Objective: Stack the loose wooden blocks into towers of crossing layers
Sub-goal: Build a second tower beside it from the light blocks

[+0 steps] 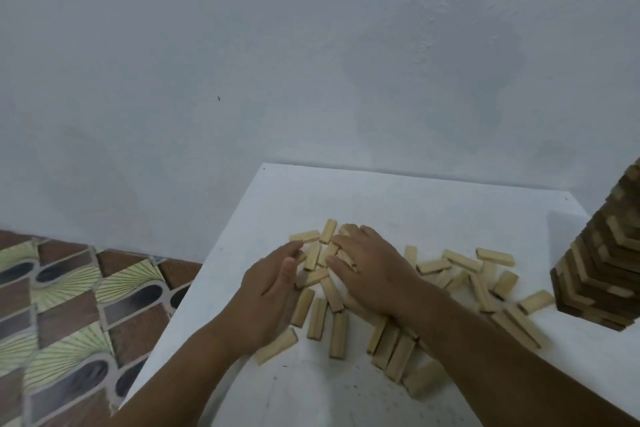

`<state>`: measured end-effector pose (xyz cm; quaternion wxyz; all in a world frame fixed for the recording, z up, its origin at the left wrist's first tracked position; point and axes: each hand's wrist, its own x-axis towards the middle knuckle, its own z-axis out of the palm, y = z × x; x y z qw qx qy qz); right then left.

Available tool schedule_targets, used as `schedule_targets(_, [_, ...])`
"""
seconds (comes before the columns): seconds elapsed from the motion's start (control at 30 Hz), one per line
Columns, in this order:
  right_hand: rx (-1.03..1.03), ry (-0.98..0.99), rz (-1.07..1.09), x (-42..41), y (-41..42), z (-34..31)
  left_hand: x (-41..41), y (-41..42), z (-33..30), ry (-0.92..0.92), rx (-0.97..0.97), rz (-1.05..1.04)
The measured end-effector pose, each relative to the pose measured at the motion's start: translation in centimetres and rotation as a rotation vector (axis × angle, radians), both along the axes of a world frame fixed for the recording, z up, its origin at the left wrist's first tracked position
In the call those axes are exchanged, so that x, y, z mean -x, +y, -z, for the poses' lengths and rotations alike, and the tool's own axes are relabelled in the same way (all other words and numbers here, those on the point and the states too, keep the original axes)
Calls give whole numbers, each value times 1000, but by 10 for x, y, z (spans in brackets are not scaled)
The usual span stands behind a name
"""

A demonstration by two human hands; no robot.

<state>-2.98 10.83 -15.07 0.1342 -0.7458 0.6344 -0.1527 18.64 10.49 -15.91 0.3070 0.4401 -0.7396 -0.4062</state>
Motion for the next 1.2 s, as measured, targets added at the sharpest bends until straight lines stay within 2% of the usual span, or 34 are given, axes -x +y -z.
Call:
schedule_targets(0.1, [-52,-107,-56,3,25,-12,7,14,1,120,-53,-81])
schedule_targets(0.2, [15,-190,35,30,52,-21,6,17,-6,158,41,-187])
schedule_targets(0.3, [86,-137,303,70,74,-22,2,5,-9,13,141,-205])
schedule_targets(0.37, [15,-21,432,94,82,-14,5,-5,-5,-148,194,-150])
schedule_targets(0.5, [-88,65,531,108,88,6,25,-8,4,-386,258,-36])
schedule_targets(0.57, [-44,27,518,103,88,11,35,0,5,-334,208,-32])
schedule_targets(0.77, [-33,-289,429,70,90,2,43,31,-7,-85,-13,-90])
schedule_targets(0.9, [96,-490,416,72,96,-7,27,42,-8,-64,70,-140])
schedule_targets(0.97, [156,-439,450,79,96,-7,22,42,-6,-88,101,-139])
schedule_targets(1.1, [-11,-193,404,83,94,1,31,38,-2,-278,216,-59])
schedule_targets(1.2, [-39,-118,382,72,94,4,34,31,7,-422,216,-33])
